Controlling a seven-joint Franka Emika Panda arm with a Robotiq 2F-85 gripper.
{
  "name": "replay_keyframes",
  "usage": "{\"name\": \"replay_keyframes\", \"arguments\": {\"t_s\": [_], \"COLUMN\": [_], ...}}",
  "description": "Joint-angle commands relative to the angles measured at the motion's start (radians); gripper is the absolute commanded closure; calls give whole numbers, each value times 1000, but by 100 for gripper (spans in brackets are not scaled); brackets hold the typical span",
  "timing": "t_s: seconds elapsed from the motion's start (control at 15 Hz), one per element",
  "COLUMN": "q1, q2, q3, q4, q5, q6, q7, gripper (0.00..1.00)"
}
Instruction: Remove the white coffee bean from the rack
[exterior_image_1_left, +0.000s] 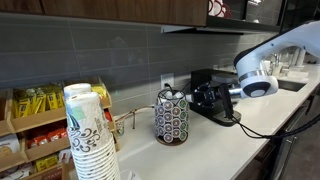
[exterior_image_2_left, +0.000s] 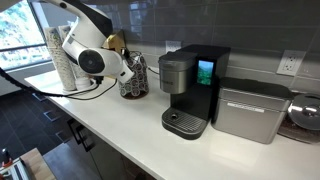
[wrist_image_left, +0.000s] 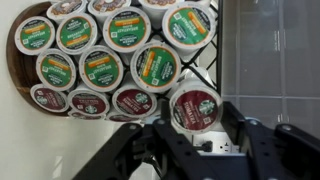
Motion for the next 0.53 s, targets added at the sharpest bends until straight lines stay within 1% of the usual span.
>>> {"name": "replay_keyframes", "arguments": {"t_s": [0.0, 0.27, 0.4, 0.47], "q1": [-18, -32, -37, -40], "q2": [-63, -113, -140, -153], "q3": [-3, -1, 2, 9], "q4": [-35, -54, -69, -79], "q5": [-92, -199, -285, -344], "q6": [21, 45, 66, 88], "q7": [25, 66, 115, 147], "gripper": [72, 72, 72, 72]}}
